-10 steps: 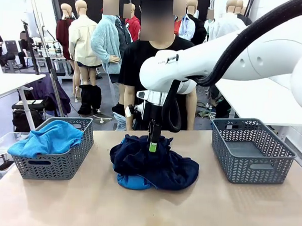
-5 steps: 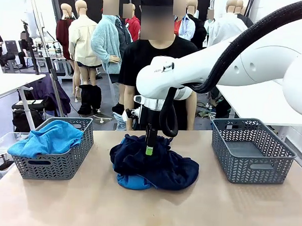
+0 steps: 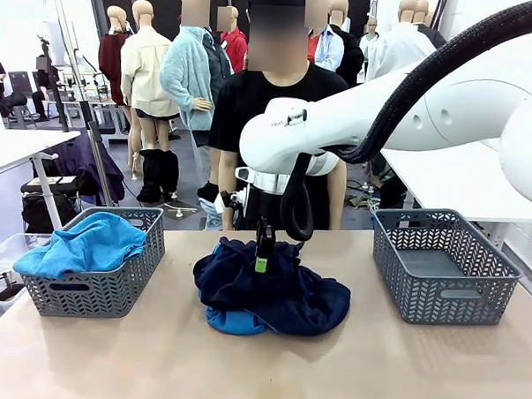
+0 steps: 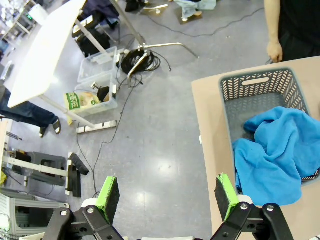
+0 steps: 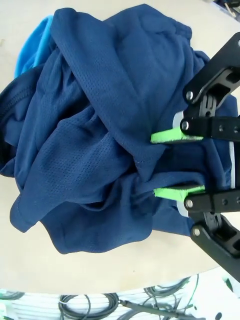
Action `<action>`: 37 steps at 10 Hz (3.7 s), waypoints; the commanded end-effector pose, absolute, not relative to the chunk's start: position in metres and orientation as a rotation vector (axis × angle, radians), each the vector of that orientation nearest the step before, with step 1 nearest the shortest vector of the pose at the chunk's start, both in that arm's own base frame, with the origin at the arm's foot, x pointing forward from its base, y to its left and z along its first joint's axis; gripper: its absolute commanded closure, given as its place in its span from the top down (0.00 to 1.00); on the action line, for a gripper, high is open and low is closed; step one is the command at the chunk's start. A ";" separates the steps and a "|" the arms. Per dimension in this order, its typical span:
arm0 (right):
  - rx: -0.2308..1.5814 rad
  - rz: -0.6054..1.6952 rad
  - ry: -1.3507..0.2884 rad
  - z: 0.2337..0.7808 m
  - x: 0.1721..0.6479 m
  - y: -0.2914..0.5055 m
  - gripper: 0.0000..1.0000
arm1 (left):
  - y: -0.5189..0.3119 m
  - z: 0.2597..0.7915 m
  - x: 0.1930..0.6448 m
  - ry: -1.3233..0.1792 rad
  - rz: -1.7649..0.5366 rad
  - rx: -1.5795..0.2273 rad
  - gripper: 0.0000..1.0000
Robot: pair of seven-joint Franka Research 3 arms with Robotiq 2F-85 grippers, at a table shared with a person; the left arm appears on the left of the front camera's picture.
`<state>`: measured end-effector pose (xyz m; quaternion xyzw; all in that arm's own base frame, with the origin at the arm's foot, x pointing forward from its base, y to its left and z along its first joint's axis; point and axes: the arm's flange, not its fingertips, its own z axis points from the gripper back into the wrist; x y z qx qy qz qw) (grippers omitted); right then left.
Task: Sort the tops and bottoms.
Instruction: Lift clothes from the center of the table with your right hand, then sort the clothes according to human instructions.
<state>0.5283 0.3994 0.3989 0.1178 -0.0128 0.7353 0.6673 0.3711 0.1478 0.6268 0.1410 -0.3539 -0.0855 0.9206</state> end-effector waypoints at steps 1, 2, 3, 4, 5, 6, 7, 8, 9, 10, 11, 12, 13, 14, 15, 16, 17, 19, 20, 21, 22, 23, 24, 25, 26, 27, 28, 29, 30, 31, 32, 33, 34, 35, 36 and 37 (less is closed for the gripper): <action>0.244 1.652 -0.048 0.401 0.525 0.397 0.00 | 0.147 0.627 0.371 -0.726 -0.162 0.293 1.00; 0.243 1.651 -0.050 0.402 0.525 0.396 0.00 | 0.147 0.627 0.371 -0.726 -0.162 0.293 1.00; 0.239 1.656 -0.053 0.404 0.524 0.395 0.00 | 0.147 0.627 0.371 -0.726 -0.162 0.293 1.00; 0.252 1.668 -0.049 0.409 0.523 0.392 0.00 | 0.147 0.627 0.371 -0.726 -0.162 0.293 1.00; 0.256 1.671 -0.064 0.418 0.522 0.388 0.00 | 0.147 0.627 0.371 -0.726 -0.162 0.293 1.00; 0.258 1.665 -0.106 0.439 0.518 0.377 0.00 | 0.147 0.627 0.371 -0.726 -0.162 0.293 1.00; 0.244 1.653 -0.156 0.465 0.513 0.366 0.00 | 0.147 0.627 0.371 -0.726 -0.162 0.293 1.00; 0.228 1.632 -0.219 0.496 0.505 0.355 0.00 | 0.147 0.627 0.371 -0.726 -0.162 0.293 1.00; 0.197 1.616 -0.279 0.528 0.498 0.346 0.00 | 0.147 0.627 0.371 -0.726 -0.162 0.293 1.00; 0.164 1.594 -0.336 0.560 0.491 0.340 0.00 | 0.147 0.627 0.371 -0.726 -0.162 0.293 1.00; 0.116 1.562 -0.392 0.595 0.480 0.335 0.00 | 0.147 0.627 0.371 -0.726 -0.162 0.293 1.00; 0.085 1.553 -0.432 0.626 0.471 0.332 0.00 | 0.147 0.627 0.371 -0.726 -0.162 0.293 1.00; 0.057 1.516 -0.474 0.656 0.462 0.330 0.00 | 0.147 0.627 0.371 -0.726 -0.162 0.293 1.00; 0.055 1.516 -0.496 0.686 0.453 0.327 0.00 | 0.147 0.627 0.371 -0.726 -0.162 0.293 1.00; 0.050 1.479 -0.537 0.719 0.445 0.325 0.00 | 0.147 0.627 0.371 -0.726 -0.162 0.293 1.00; 0.065 1.475 -0.554 0.741 0.437 0.322 0.00 | 0.147 0.627 0.371 -0.726 -0.162 0.293 1.00; 0.047 1.457 -0.575 0.754 0.430 0.322 0.00 | 0.147 0.627 0.371 -0.726 -0.162 0.293 1.00; 0.026 1.429 -0.615 0.769 0.419 0.320 0.00 | 0.147 0.627 0.371 -0.726 -0.162 0.293 1.00; 0.030 1.423 -0.629 0.776 0.416 0.322 0.00 | 0.147 0.627 0.371 -0.726 -0.162 0.293 1.00; 0.021 1.404 -0.643 0.787 0.413 0.325 0.00 | 0.147 0.627 0.371 -0.726 -0.162 0.293 1.00; 0.032 1.399 -0.676 0.800 0.410 0.323 0.00 | 0.147 0.627 0.371 -0.726 -0.162 0.293 1.00; 0.047 1.419 -0.680 0.803 0.408 0.316 0.00 | 0.147 0.627 0.371 -0.726 -0.162 0.293 1.00; 0.038 1.429 -0.648 0.788 0.412 0.321 0.00 | 0.147 0.627 0.371 -0.726 -0.162 0.293 1.00; 0.038 1.429 -0.648 0.788 0.412 0.321 0.00 | 0.147 0.627 0.371 -0.726 -0.162 0.293 1.00; 0.038 1.429 -0.648 0.788 0.412 0.321 0.00 | 0.147 0.627 0.371 -0.726 -0.162 0.293 1.00; 0.038 1.429 -0.648 0.788 0.412 0.321 0.00 | 0.147 0.627 0.371 -0.726 -0.162 0.293 1.00; 0.038 1.429 -0.648 0.788 0.412 0.321 0.00 | 0.147 0.627 0.371 -0.726 -0.162 0.293 1.00; 0.038 1.429 -0.648 0.788 0.412 0.321 0.00 | 0.147 0.627 0.371 -0.726 -0.162 0.293 1.00; 0.038 1.429 -0.648 0.788 0.412 0.321 0.00 | 0.147 0.627 0.371 -0.726 -0.162 0.293 1.00; 0.038 1.429 -0.648 0.788 0.412 0.321 0.00 | 0.147 0.627 0.371 -0.726 -0.162 0.293 1.00; 0.038 1.429 -0.648 0.788 0.412 0.321 0.00 | 0.147 0.627 0.371 -0.726 -0.162 0.293 1.00; 0.038 1.429 -0.648 0.788 0.412 0.321 0.00 | 0.147 0.627 0.371 -0.726 -0.162 0.293 1.00; 0.038 1.429 -0.648 0.788 0.412 0.321 0.00 | 0.147 0.627 0.371 -0.726 -0.162 0.293 1.00; 0.038 1.429 -0.648 0.788 0.412 0.321 0.00 | 0.147 0.627 0.371 -0.726 -0.162 0.293 1.00; 0.038 1.429 -0.648 0.788 0.412 0.321 0.00 | 0.147 0.627 0.371 -0.726 -0.162 0.293 1.00; 0.038 1.429 -0.648 0.788 0.412 0.321 0.00 | 0.147 0.627 0.371 -0.726 -0.162 0.293 1.00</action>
